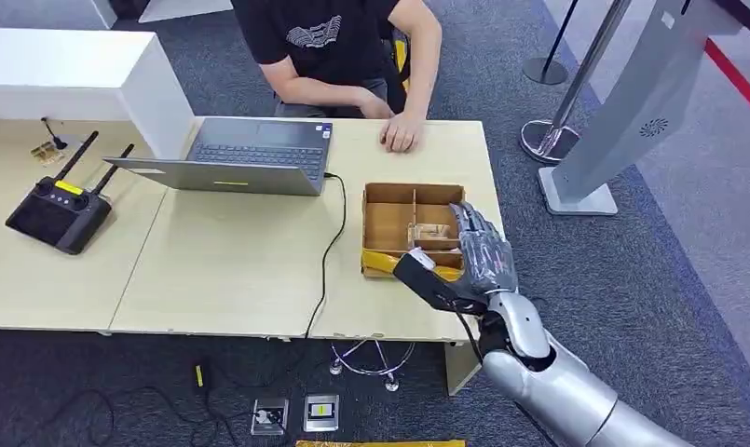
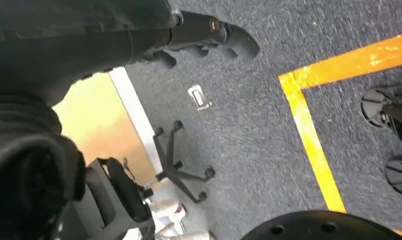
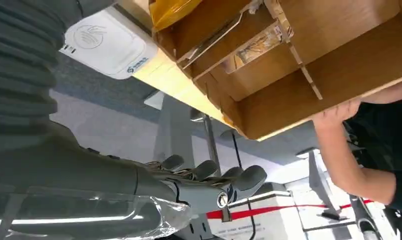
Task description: Pass the card to the sensor for recognition and then transmit it.
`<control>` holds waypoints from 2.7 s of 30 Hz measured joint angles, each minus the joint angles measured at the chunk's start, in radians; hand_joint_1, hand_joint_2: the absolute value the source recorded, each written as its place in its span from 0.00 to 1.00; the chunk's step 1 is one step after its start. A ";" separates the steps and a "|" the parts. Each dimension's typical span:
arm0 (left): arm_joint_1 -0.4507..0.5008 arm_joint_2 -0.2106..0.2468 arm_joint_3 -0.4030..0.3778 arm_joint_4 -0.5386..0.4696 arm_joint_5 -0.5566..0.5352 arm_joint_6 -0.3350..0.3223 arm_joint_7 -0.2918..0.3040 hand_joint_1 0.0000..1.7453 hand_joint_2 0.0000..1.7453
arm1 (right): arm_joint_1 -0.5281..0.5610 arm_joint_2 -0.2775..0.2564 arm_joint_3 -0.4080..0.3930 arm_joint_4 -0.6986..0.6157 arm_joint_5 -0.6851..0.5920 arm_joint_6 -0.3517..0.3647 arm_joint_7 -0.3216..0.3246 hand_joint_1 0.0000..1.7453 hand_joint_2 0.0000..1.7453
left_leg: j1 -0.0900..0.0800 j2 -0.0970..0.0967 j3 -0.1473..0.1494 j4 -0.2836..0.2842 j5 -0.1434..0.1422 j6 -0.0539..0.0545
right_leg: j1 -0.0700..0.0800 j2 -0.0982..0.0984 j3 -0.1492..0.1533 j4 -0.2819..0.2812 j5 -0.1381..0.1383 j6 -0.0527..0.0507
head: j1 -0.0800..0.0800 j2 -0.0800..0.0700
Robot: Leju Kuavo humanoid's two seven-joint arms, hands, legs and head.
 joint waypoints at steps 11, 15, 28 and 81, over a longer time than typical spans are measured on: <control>-0.009 -0.005 0.000 0.000 0.000 0.000 0.010 0.00 0.00 | -0.031 0.077 0.023 0.136 0.001 -0.018 -0.019 0.00 1.00 | 0.000 0.000 0.000 0.000 0.000 0.000 | 0.000 0.000 0.000 0.000 0.000 0.000 | 0.000 0.000; -0.009 -0.005 0.000 0.000 0.000 0.000 0.010 0.00 0.00 | -0.041 0.093 0.029 0.174 0.003 -0.020 -0.023 0.00 1.00 | 0.000 0.000 0.000 0.000 0.000 0.000 | 0.000 0.000 0.000 0.000 0.000 0.000 | 0.000 0.000; -0.009 -0.004 0.000 0.000 0.007 0.000 0.010 0.00 0.00 | -0.052 0.112 0.032 0.236 0.021 -0.049 -0.027 0.00 1.00 | 0.000 0.000 0.000 0.000 0.000 0.000 | 0.000 0.000 0.000 0.000 0.000 0.000 | 0.000 0.000; -0.007 0.005 0.000 0.002 0.010 0.000 0.024 0.00 0.00 | -0.128 0.203 0.035 0.519 -0.087 -0.117 -0.142 1.00 1.00 | 0.000 0.000 0.001 0.000 0.000 0.000 | 0.000 0.000 0.000 0.000 0.000 0.000 | 0.000 0.000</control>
